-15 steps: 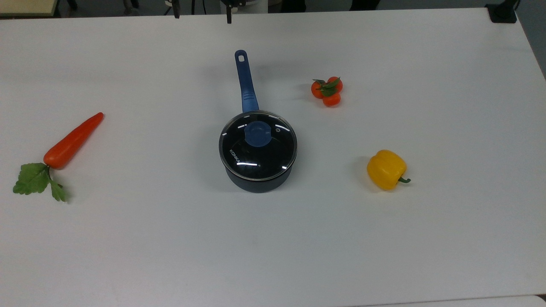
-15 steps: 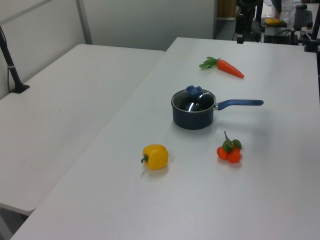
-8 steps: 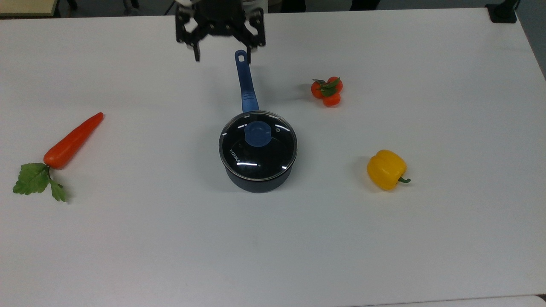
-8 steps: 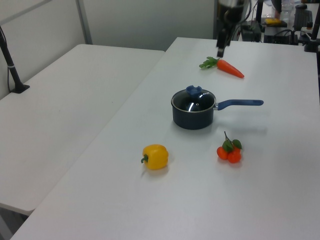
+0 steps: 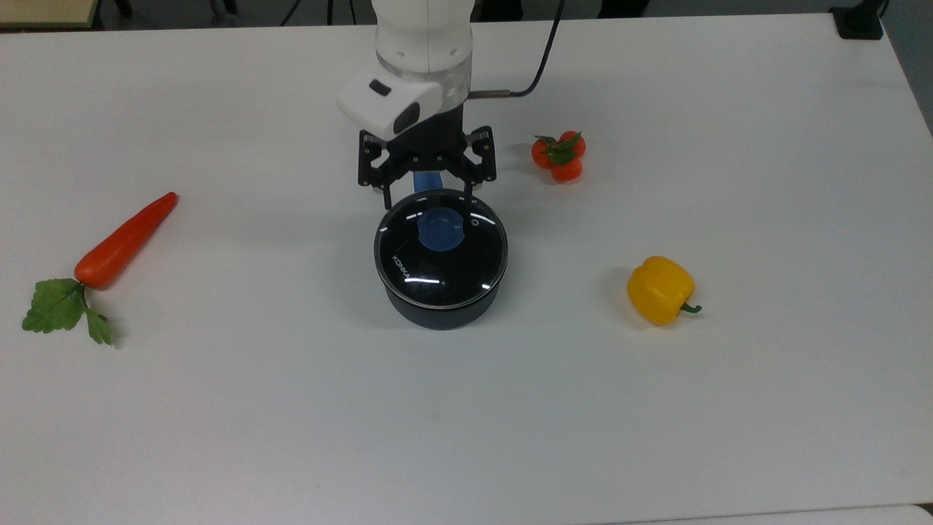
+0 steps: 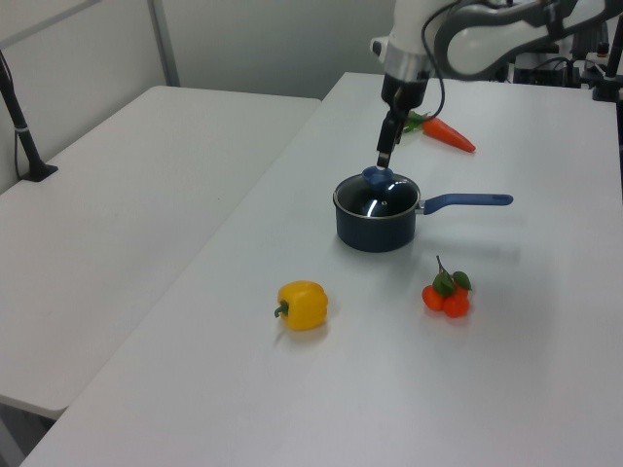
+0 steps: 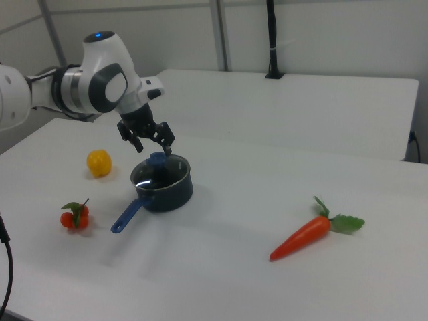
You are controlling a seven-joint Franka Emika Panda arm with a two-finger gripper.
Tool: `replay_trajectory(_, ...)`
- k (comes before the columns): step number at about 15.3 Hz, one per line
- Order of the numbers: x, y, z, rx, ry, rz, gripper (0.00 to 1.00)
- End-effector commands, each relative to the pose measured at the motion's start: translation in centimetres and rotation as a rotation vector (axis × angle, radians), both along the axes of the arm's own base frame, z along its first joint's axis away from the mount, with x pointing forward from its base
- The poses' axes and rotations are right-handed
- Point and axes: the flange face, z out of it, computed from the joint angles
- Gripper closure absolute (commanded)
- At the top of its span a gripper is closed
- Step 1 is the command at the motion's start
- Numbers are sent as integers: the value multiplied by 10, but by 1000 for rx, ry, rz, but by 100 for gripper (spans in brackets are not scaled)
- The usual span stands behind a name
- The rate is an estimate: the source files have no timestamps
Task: Open lid
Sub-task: 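Move the gripper over the saucepan and lower it toward the blue lid knob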
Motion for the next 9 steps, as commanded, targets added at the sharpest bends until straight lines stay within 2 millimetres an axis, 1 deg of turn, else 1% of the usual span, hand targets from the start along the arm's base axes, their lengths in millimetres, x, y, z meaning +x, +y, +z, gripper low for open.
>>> replay_trajectory(1, 4, 2, -13, -5, -6, 53, 0)
replay_trajectory(3, 4, 2, -15, -7, -2, 67, 0)
replay_trajectory(6, 5, 3, -27, -6, 15, 62, 0)
replay_trajectory(9, 8, 5, -34, 17, 17, 43, 0)
